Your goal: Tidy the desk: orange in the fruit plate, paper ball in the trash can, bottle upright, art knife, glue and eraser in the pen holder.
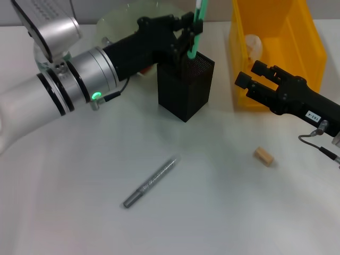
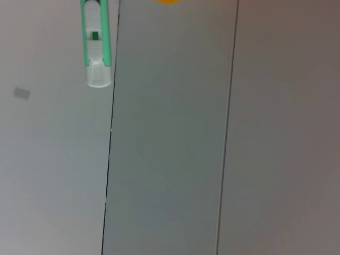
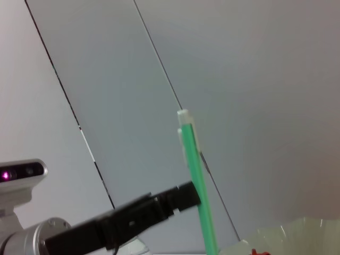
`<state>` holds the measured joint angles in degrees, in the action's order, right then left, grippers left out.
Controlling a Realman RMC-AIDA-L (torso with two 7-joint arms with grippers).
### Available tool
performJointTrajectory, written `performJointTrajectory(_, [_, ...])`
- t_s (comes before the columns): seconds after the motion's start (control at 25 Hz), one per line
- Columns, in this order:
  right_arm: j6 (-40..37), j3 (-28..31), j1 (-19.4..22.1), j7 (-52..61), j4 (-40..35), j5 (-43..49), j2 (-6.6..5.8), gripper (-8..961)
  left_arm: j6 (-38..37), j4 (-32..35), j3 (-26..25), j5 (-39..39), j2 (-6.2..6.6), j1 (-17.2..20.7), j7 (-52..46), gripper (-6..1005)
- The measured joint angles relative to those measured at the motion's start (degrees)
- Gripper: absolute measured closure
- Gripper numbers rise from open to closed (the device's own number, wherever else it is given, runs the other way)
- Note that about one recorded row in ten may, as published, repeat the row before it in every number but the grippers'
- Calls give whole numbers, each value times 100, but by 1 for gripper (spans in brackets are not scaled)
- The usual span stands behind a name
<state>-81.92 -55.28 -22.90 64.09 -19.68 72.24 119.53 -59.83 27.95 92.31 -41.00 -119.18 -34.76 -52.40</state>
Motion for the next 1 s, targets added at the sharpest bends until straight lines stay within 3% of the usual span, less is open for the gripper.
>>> performJointTrajectory(0.32, [0,0,-5,-6,0,0,0,222,717,-27,551,175,0,17,115,679])
performJointTrajectory(1.0, [-41,-53,-20,-23,8,0,0,223,1095,-33,787,181,0,132,57,652])
